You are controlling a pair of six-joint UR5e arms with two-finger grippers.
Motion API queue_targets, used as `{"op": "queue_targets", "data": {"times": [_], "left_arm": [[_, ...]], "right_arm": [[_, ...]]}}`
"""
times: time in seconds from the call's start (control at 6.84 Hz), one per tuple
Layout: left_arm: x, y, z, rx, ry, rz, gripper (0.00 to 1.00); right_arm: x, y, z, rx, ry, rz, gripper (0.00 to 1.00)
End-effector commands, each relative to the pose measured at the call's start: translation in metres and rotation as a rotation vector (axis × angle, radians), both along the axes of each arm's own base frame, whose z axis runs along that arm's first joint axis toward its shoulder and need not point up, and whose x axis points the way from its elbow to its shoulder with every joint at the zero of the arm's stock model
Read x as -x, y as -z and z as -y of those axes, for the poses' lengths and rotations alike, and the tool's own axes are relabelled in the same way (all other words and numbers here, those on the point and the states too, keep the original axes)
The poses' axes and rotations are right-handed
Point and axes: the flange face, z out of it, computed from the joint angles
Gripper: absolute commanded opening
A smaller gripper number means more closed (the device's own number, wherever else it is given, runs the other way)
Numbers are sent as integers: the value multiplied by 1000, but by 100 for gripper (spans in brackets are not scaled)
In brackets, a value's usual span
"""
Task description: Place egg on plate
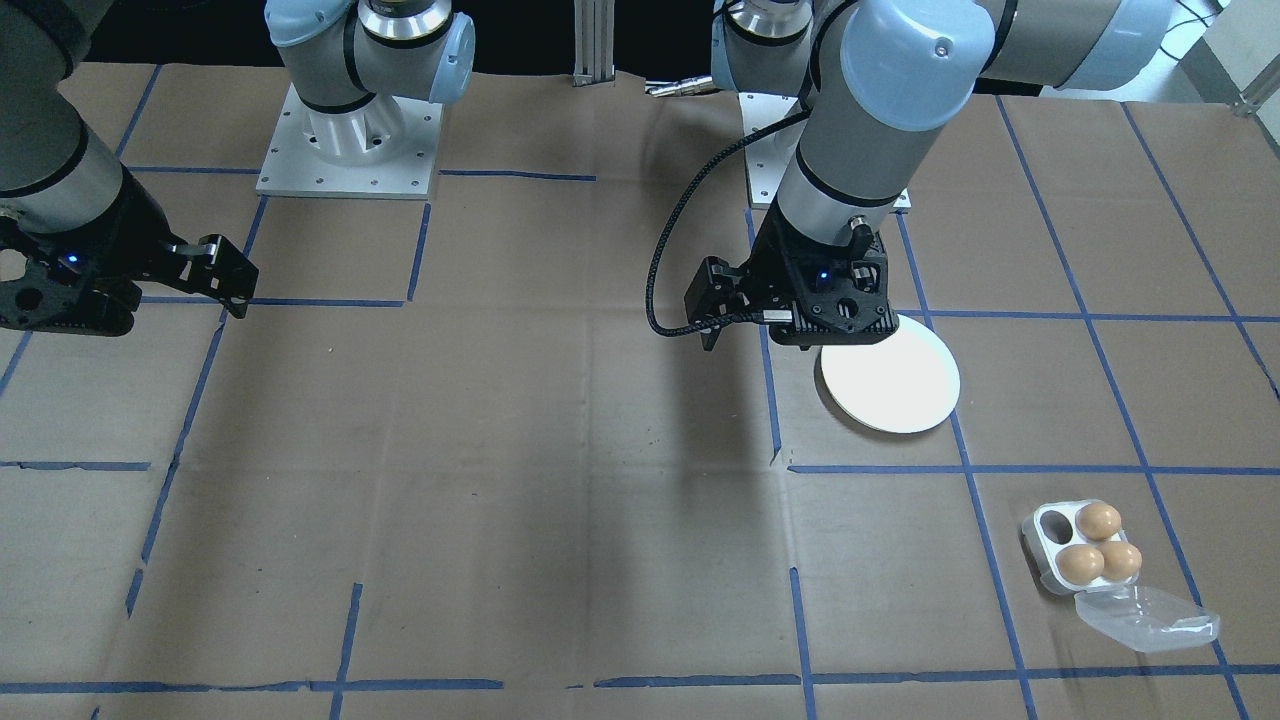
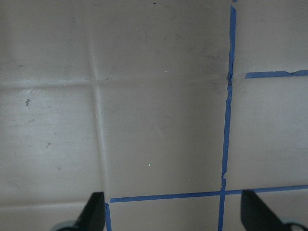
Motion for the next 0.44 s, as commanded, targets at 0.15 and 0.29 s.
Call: {"op": "queue_targets", "data": {"times": [0.15,0.29], "left_arm": [[-2,-1,1,6,-3,-1,99],[-2,-3,2,16,-5,-3,99]], "right_arm": [[0,0,0,0,0,0,100],[0,0,0,0,0,0,100]]}}
